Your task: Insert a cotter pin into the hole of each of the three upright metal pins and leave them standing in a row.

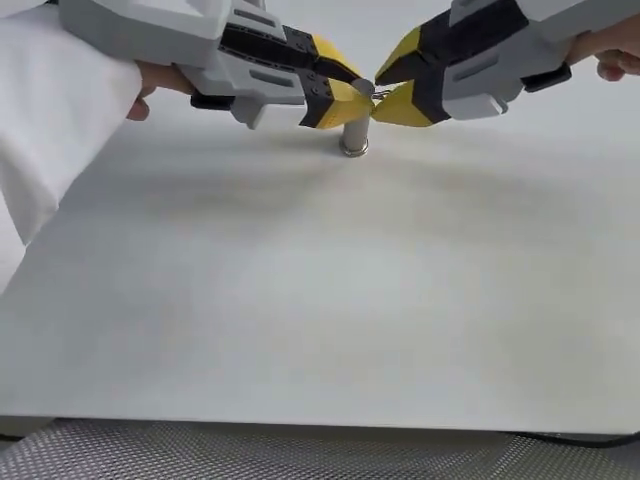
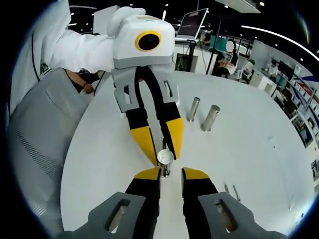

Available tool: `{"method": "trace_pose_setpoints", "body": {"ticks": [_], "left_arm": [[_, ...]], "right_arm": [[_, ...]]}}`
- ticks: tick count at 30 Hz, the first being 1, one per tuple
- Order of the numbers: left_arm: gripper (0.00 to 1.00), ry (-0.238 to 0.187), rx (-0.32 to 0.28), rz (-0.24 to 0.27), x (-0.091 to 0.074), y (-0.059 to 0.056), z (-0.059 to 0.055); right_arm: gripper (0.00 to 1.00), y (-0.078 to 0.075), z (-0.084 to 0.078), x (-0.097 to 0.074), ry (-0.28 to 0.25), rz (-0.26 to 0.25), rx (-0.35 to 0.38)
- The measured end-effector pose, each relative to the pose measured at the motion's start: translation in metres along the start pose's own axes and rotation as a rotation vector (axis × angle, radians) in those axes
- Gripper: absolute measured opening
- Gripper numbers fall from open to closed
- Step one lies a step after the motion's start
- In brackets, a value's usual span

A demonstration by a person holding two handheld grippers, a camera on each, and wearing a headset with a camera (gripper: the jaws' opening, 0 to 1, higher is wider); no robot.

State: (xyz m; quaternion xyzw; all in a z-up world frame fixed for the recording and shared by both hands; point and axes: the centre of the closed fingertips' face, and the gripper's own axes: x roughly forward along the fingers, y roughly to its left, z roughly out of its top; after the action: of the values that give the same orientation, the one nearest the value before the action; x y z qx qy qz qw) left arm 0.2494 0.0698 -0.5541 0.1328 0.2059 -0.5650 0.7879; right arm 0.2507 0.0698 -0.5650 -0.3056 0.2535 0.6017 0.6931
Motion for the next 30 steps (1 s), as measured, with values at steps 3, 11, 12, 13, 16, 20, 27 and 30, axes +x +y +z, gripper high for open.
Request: {"method": "trace_pose_setpoints", "body": {"ticks": [3,11,12,13,16,20,27,30], "left_arm": [[0.11,0.001,0.003,0.000,0.0000,0.0000,0.0000],[0.11,0.002,0.006,0.002,-0.0002,-0.0002,0.0000],[0.11,0.002,0.006,0.003,-0.0002,-0.0002,0.0000],[0.11,0.003,0.007,0.003,-0.0002,-0.0003,0.0001],[0.11,0.002,0.004,0.003,-0.0004,-0.0007,0.0003],[0.11,0.007,-0.001,0.004,-0.0007,-0.0010,0.0001],[0.12,-0.006,-0.012,0.001,-0.0027,-0.0015,0.0006],[0.13,-0.046,-0.039,-0.006,-0.0047,-0.0019,0.0067]], "right_arm": [[0.10,0.0017,-0.0020,-0.0037,-0.004,0.005,0.012],[0.02,0.0058,-0.0068,-0.0098,-0.005,0.016,0.040],[0.02,0.0060,-0.0059,-0.0100,-0.010,0.016,0.043],[0.02,0.0062,-0.0044,-0.0101,-0.017,0.017,0.048],[0.00,0.0056,-0.0020,-0.0093,-0.027,0.016,0.056],[0.00,0.0071,0.0005,-0.0074,-0.038,0.028,0.069],[0.00,0.0062,0.0007,-0.0068,-0.039,0.021,0.076],[0.00,0.0058,0.0010,-0.0068,-0.045,0.019,0.084]]}}
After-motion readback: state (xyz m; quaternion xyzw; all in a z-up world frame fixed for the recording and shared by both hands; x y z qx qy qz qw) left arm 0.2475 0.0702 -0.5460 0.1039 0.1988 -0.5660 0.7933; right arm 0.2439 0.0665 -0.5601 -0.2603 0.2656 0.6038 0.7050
